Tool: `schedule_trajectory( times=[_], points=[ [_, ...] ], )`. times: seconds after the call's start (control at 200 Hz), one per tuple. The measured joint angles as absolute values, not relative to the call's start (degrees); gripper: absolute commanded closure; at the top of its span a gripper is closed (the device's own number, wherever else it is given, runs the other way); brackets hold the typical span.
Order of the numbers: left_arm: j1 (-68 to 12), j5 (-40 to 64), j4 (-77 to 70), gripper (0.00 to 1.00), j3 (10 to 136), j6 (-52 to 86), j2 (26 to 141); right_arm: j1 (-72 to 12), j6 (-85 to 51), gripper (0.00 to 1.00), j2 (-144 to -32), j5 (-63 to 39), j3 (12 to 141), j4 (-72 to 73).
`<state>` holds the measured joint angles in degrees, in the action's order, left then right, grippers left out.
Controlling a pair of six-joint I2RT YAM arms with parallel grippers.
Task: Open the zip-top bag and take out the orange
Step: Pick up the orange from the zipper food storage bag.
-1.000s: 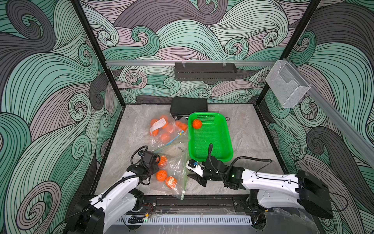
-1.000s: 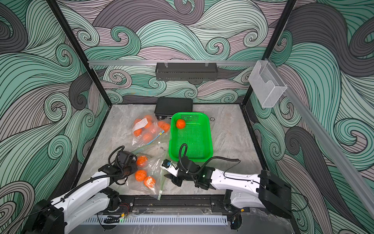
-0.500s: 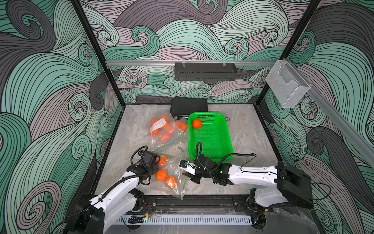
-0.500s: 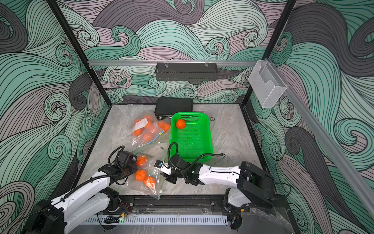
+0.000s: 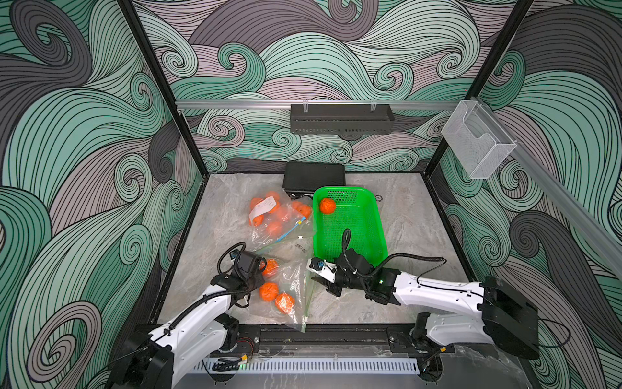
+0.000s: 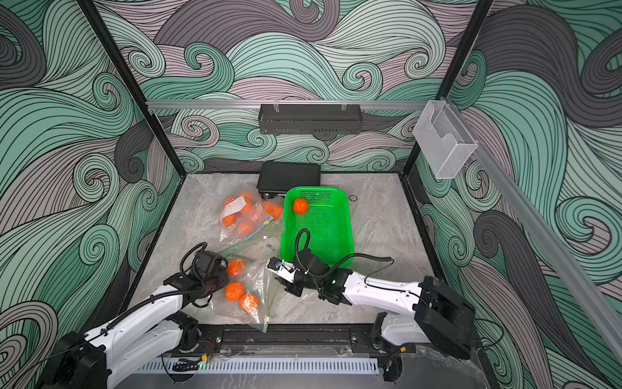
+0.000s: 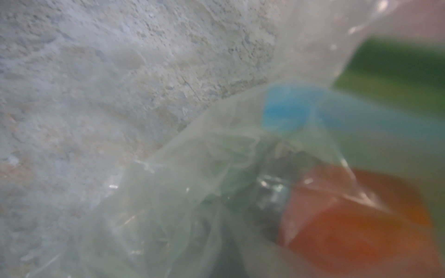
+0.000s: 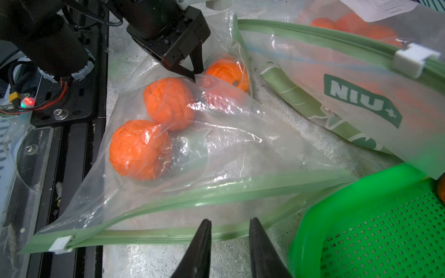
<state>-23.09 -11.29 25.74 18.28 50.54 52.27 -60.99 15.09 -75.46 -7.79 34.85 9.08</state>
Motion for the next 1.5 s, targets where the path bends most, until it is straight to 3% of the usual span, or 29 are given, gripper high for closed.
schedule_trajectory(
  times=[0.26,0.365,0.665,0.896,1.296,1.401,1.501],
  points=[
    [-23.09,-11.29,25.71,1.00,18.28,50.52,52.29,-61.39,15.11,0.73,-83.15,-10.98,37.60,9.26],
    [-23.09,-11.25,25.69,1.00,18.28,50.52,52.34,-62.39,15.99,0.69,-87.33,-12.60,39.88,9.82],
    [-23.09,-11.11,25.43,1.00,18.33,50.46,53.04,-67.94,18.83,0.34,-96.51,-20.71,43.72,13.67],
    [-23.09,-11.05,25.41,1.00,18.33,50.39,53.06,-68.69,18.90,0.21,-100.53,-21.76,44.71,18.11],
    [-23.09,-11.03,25.30,1.00,18.39,50.72,53.39,-71.94,17.34,0.16,-106.41,-24.29,48.23,23.20],
    [-23.09,-10.41,24.53,1.00,18.52,52.34,54.13,-72.20,16.10,0.18,-107.85,-24.86,48.97,24.86],
    [-22.96,-8.43,20.84,1.00,17.89,55.22,55.51,-72.20,14.74,0.26,-109.56,-25.23,49.69,26.98]
  ],
)
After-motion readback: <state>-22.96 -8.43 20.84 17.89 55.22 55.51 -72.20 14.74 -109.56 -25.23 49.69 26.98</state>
